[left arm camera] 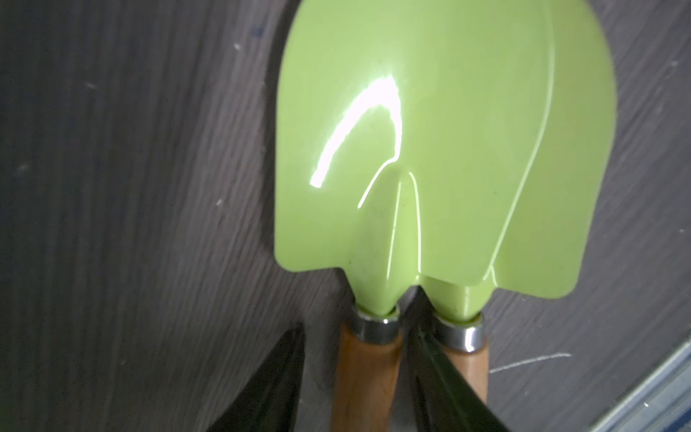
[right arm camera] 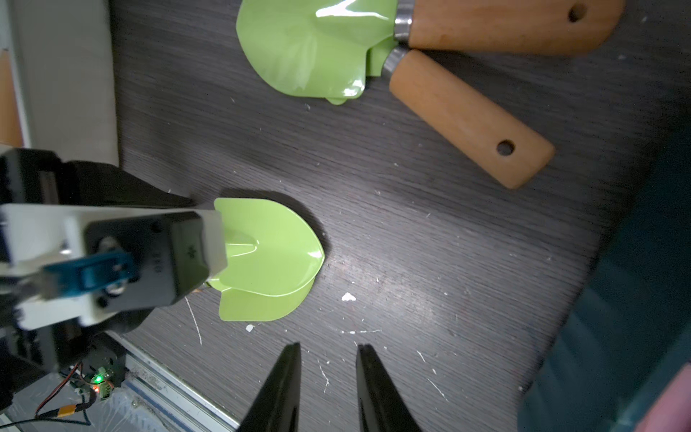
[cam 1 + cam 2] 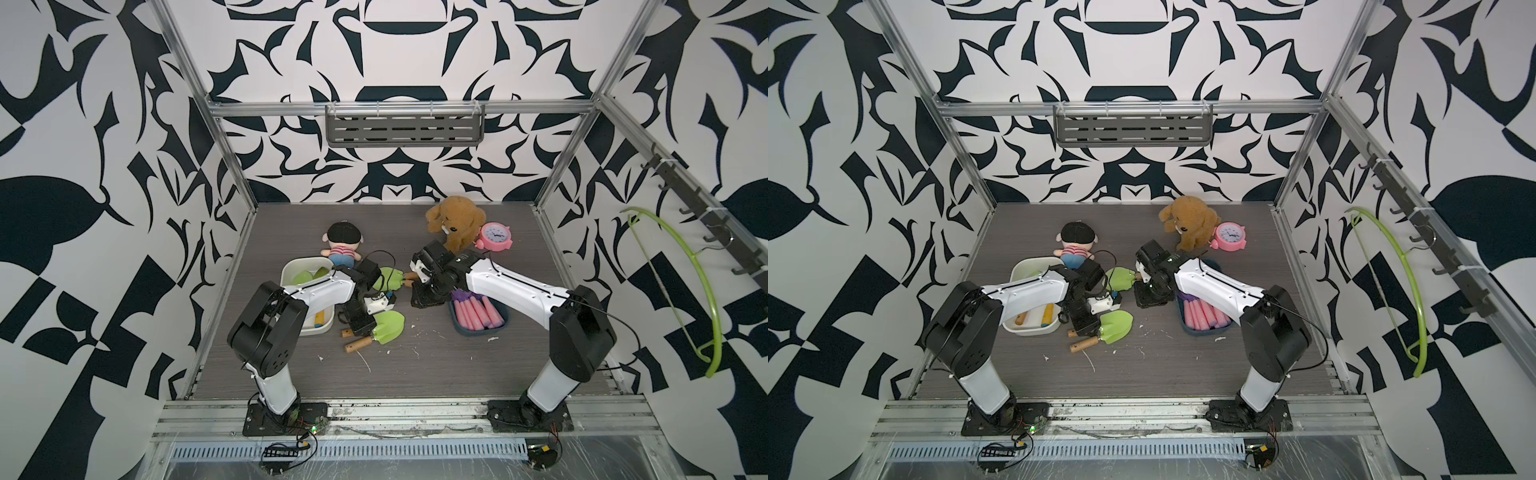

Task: Sort the small shovels by color and place them into the storage box
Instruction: Pick up the shovel from the center of the board, then place the shovel in the storage box.

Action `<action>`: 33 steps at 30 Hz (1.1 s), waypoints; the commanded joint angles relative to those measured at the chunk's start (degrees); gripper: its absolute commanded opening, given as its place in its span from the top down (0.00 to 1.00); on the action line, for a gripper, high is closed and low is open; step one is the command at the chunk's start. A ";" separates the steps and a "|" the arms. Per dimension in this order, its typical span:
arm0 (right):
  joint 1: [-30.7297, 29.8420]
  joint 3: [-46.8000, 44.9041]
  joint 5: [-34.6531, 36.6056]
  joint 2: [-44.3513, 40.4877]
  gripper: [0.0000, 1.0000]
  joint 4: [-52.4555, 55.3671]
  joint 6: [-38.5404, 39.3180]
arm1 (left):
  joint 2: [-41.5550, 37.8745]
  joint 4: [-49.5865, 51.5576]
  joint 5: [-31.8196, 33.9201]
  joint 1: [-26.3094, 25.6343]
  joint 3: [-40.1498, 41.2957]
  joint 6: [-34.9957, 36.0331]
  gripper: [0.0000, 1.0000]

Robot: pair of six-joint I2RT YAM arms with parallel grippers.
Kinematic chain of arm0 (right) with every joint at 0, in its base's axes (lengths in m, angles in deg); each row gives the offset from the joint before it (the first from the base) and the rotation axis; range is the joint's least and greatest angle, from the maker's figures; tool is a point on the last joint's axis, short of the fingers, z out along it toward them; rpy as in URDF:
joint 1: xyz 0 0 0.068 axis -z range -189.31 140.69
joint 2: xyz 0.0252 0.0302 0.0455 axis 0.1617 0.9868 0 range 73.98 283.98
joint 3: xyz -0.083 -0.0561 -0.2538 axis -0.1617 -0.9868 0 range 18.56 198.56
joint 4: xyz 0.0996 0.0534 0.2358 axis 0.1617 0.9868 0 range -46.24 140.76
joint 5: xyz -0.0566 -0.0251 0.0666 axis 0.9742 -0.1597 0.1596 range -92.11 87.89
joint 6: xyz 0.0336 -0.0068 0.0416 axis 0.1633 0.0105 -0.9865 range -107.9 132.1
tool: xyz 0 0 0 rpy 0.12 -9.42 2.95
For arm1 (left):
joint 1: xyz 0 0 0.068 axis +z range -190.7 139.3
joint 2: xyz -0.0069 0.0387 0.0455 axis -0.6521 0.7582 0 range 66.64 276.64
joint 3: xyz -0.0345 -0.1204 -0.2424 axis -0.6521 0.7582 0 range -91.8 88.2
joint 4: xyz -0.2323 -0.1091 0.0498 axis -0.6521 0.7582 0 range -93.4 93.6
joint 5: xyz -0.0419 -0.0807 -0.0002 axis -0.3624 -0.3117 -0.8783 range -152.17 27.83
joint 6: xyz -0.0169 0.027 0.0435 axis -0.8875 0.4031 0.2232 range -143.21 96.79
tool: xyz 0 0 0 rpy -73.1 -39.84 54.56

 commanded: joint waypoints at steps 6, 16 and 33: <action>-0.11 -0.66 0.80 -3.32 0.69 -1.05 -0.63 | 2.71 -0.50 2.33 -1.87 -2.42 -1.30 0.70; -0.11 -0.59 1.63 -3.68 0.69 -0.79 -0.61 | -0.79 1.41 2.21 -2.14 -2.63 -2.28 1.00; -0.46 0.99 1.28 -1.11 0.70 -4.77 -3.57 | -19.00 2.22 -2.19 26.52 -0.77 -30.07 1.00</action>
